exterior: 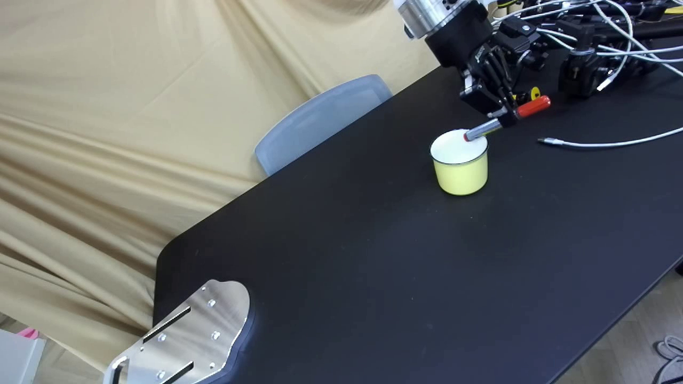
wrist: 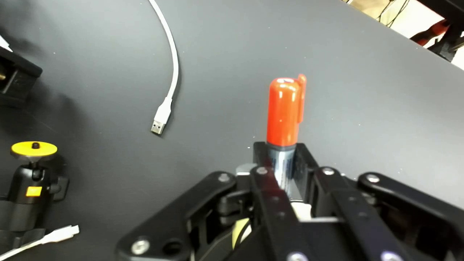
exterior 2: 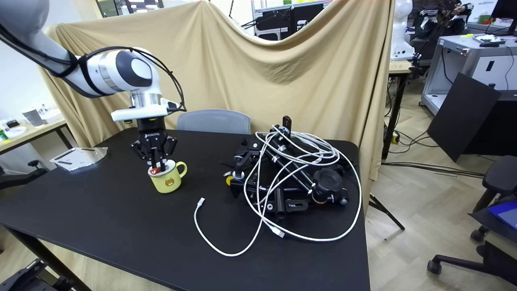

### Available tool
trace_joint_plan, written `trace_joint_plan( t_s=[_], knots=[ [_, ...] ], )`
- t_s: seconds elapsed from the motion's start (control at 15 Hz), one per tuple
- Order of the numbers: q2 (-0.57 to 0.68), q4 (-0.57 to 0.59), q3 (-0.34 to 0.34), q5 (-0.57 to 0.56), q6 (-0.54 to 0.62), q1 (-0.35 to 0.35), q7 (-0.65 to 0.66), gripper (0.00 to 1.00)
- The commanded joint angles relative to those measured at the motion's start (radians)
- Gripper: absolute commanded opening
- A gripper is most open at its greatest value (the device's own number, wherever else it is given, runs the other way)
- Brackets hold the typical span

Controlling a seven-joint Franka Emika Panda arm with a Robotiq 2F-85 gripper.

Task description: Put the marker in the yellow cup

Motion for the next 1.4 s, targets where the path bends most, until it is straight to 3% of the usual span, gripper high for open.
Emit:
trace_joint_plan(
  t_s=[0.0,0.27,0.33,0.87,1.33],
  knots=[
    [0.001,0.002,0.007,-0.003,-0.002,-0.006,0.001,0.21],
    [0.002,0.002,0.008,-0.003,-0.002,-0.006,-0.002,0.21],
    [-0.007,-0.015,0.002,-0.003,0.01,-0.011,0.006,0.05],
    [0.035,0.052,0.031,-0.024,-0.058,0.011,-0.059,0.05],
    [0.078,0.157,0.021,-0.065,-0.213,0.032,-0.021,0.05]
  ],
)
